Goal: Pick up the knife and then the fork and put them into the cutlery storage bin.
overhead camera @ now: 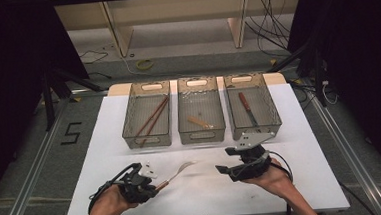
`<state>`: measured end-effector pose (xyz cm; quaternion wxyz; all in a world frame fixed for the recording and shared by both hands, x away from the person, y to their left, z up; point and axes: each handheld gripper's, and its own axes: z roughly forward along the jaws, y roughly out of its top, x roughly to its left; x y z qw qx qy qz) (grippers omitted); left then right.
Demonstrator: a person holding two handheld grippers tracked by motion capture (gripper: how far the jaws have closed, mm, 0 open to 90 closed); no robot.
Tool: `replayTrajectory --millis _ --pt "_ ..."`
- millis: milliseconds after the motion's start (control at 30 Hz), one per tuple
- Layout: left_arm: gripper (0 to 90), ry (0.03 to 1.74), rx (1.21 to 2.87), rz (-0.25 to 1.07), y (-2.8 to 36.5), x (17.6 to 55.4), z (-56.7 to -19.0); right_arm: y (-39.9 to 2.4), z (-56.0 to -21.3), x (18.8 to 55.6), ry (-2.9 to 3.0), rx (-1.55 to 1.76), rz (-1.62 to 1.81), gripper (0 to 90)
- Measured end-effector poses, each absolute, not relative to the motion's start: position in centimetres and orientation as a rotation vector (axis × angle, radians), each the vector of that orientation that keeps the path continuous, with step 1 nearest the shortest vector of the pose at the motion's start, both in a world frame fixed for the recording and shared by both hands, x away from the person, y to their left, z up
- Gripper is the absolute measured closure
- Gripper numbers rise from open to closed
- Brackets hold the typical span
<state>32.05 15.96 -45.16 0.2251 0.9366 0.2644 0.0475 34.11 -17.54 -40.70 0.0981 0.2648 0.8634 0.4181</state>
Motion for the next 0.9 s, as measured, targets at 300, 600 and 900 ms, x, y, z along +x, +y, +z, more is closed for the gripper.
replayTrajectory --millis 300,600,900 --pt "80.5 0.561 2.625 0.130 12.2 32.6 -44.2 -15.1 -39.6 33.0 2.609 0.616 1.230 34.5" --pt "80.5 0.383 2.654 0.147 8.6 32.4 -43.5 -13.0 -40.2 32.7 2.708 0.464 1.122 36.1" --pt "80.5 0.317 2.671 0.139 7.6 31.7 -43.9 -11.7 -41.9 32.8 2.825 0.378 1.014 40.7"
